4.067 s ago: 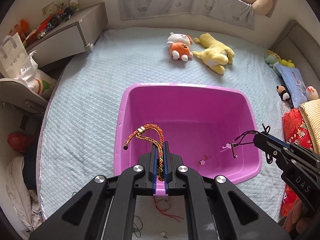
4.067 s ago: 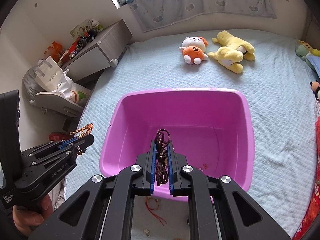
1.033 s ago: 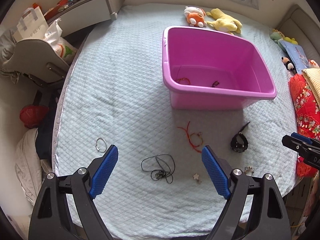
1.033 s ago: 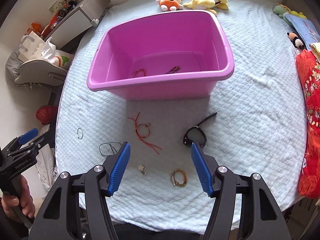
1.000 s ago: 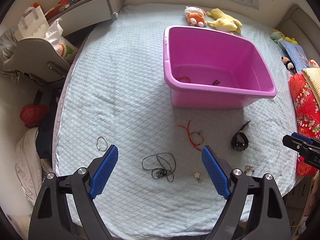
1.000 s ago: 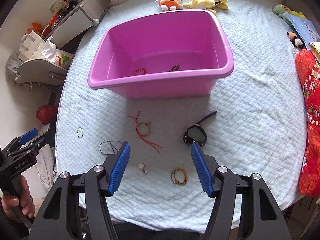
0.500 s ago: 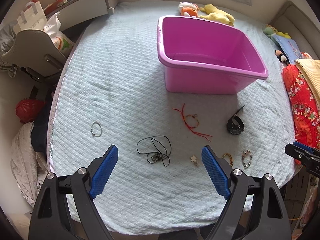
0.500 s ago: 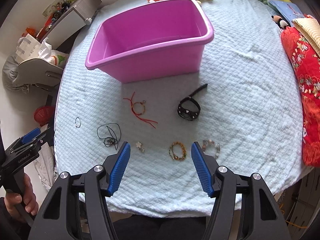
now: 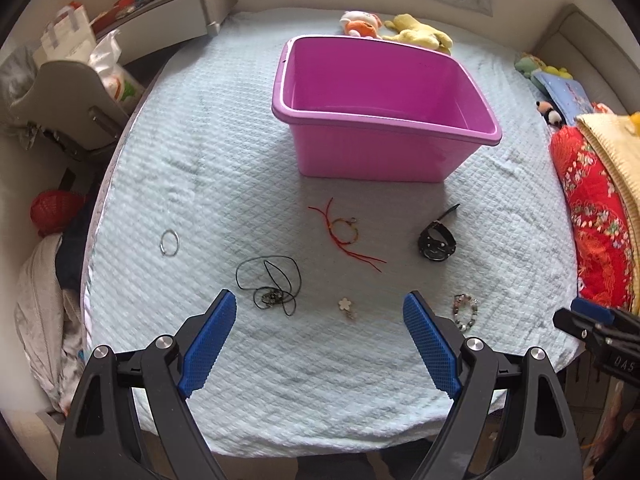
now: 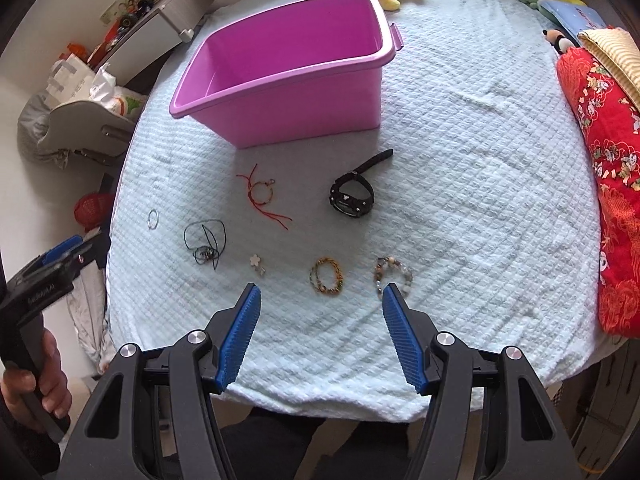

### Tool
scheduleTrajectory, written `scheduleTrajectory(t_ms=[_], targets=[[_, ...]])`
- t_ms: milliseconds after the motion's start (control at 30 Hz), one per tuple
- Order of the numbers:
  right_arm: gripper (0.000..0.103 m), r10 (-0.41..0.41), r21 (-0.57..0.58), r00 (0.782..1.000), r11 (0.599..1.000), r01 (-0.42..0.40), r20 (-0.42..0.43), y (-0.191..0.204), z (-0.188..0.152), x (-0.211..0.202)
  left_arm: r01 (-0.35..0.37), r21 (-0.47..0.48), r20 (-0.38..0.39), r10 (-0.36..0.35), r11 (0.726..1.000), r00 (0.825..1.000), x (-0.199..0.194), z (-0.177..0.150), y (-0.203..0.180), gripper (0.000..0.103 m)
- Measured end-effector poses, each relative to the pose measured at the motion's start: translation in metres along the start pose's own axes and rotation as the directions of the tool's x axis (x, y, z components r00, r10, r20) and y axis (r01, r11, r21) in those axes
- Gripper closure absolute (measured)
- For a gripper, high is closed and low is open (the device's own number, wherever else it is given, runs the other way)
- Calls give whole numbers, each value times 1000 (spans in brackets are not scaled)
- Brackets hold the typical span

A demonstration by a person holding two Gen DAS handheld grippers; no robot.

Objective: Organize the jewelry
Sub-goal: 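Move both open tools back from the basin over the remaining jewelry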

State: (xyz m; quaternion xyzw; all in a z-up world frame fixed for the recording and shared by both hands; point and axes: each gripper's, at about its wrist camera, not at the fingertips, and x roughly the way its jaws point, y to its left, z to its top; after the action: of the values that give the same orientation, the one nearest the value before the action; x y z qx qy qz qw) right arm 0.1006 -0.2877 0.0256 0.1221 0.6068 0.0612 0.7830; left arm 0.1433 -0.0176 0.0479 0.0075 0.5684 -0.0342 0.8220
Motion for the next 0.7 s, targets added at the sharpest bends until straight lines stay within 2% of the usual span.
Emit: scheduleTrajectory(t_ms=[133, 300, 400, 500, 700], targets=[[42, 28, -42, 1000, 999, -28, 12, -19, -16, -9, -29, -117, -13, 27, 993, 1000, -8, -21, 5, 19], [41, 56, -83, 998, 995, -56, -2, -44, -36, -7, -105, -166, -17, 103, 981, 994, -17, -56, 1, 19], [41, 57, -111, 998, 992, -58, -9, -52, -47, -5, -128, -182, -27, 125, 975, 992, -17, -75, -4, 19], [41, 58, -113, 998, 992, -59, -14, -58, -56, 0, -124, -191, -41, 118, 974, 992, -14, -89, -8, 19], [41, 66, -82, 998, 994, -66, -1, -55, -73, 9, -119, -141, -44, 113, 983, 993, -2, -100, -9, 19]])
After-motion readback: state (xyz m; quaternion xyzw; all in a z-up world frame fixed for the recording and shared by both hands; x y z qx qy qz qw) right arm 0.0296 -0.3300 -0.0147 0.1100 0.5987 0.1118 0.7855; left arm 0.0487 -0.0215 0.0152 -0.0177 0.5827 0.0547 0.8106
